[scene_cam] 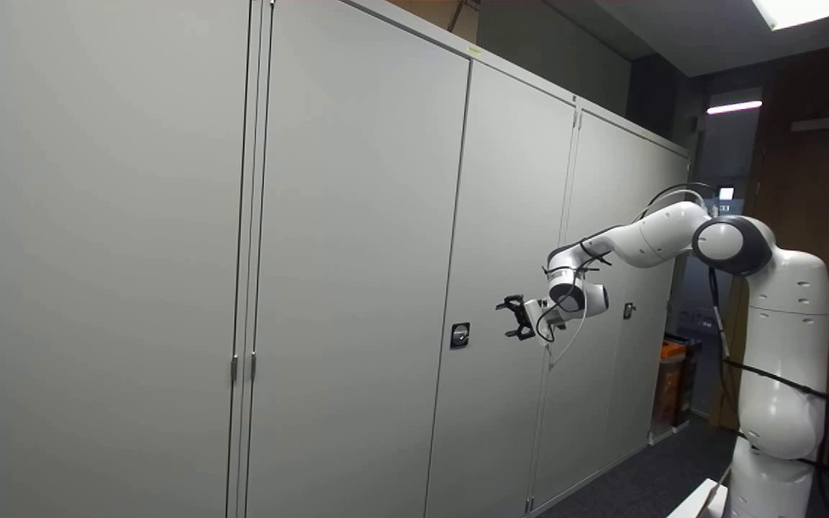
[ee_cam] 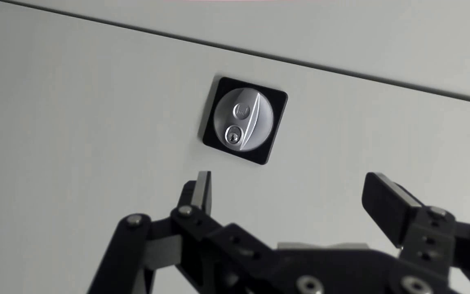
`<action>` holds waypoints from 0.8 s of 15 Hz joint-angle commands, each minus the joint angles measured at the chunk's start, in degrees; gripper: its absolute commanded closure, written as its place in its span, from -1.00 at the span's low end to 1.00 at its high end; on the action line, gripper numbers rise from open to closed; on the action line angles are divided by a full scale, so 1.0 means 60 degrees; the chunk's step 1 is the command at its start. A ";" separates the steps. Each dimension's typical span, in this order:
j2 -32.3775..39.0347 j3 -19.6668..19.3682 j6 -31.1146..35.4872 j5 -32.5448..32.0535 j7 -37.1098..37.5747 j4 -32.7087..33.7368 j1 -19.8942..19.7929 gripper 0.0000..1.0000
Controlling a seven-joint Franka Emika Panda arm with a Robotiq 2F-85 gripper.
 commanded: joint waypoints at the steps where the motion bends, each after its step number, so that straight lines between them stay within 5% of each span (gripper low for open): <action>1: 0.0374 -0.0168 -0.0075 0.1724 -0.1772 0.0428 0.0000 -1.00; 6: 0.0814 -0.0289 -0.0400 0.3285 -0.3229 0.0581 0.0022 -1.00; 12: 0.1333 -0.0144 -0.1011 0.3534 -0.2616 0.0720 -0.0026 -1.00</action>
